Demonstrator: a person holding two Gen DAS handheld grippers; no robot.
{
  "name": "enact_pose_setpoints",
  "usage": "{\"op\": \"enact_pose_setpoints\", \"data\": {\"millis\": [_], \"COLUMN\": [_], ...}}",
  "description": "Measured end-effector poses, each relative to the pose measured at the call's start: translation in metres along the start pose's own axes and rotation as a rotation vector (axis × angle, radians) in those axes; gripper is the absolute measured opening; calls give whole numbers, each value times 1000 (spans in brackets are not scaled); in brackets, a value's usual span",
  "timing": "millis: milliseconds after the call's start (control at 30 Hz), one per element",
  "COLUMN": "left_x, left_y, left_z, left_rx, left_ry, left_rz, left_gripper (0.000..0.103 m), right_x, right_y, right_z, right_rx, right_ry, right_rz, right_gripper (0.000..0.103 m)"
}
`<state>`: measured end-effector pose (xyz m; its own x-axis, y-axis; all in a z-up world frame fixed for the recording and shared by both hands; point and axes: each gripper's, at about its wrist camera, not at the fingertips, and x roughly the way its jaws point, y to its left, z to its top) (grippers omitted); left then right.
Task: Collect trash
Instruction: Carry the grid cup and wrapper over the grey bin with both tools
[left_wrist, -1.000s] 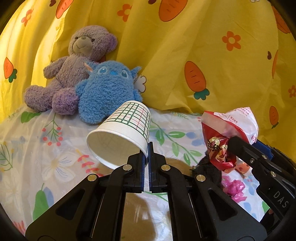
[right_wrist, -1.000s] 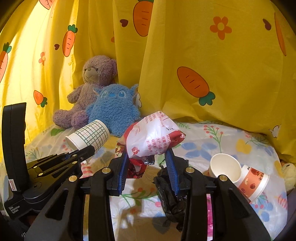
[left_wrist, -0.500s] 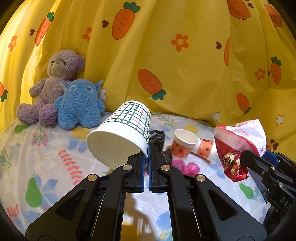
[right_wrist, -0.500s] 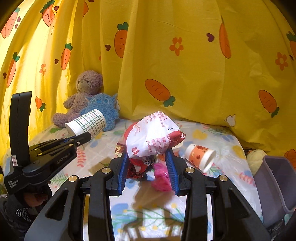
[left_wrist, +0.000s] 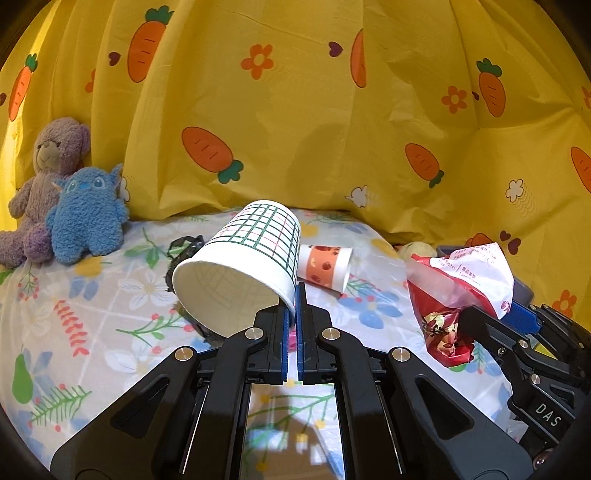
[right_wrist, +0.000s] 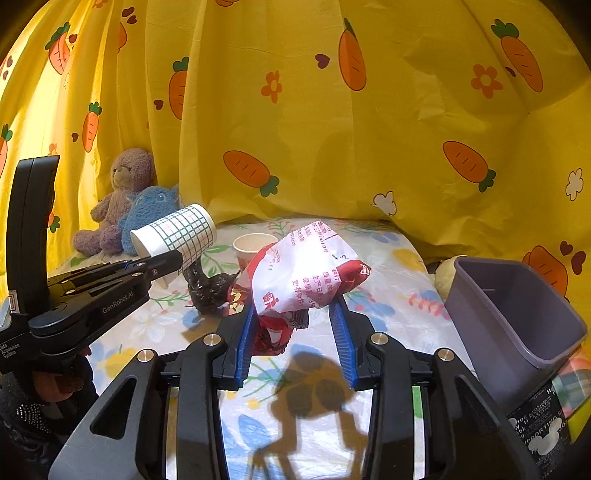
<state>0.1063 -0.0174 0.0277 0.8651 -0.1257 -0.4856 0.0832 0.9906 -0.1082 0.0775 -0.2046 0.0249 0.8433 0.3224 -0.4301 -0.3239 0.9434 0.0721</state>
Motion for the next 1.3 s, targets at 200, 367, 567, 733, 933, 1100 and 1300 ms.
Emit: {"op": "enact_pose_setpoints", "data": {"millis": [200, 367, 567, 733, 933, 1100, 1300], "left_x": [13, 24, 35, 47, 58, 66, 75], "left_y": [-20, -37, -56, -72, -91, -110, -139], "left_z": [0, 2, 5, 8, 14, 20, 28], "left_rx": [24, 50, 82, 108, 142, 171, 209], "left_ry": [20, 27, 35, 44, 47, 47, 52], "left_rz": [-27, -40, -62, -79, -102, -128, -176], "left_gripper": [2, 2, 2, 2, 2, 2, 2], "right_x": [-2, -2, -3, -2, -2, -4, -10], "right_y": [-17, -28, -47, -62, -81, -98, -123], "right_z": [-4, -5, -5, -4, -2, -1, 0], "right_rx": [12, 21, 39, 57, 82, 109, 145], "right_ry": [-13, -22, -23, -24, -30, -36, -49], "right_rz": [-27, -50, -80, -102, -131, -161, -216], "right_gripper": [39, 39, 39, 39, 39, 39, 39]}}
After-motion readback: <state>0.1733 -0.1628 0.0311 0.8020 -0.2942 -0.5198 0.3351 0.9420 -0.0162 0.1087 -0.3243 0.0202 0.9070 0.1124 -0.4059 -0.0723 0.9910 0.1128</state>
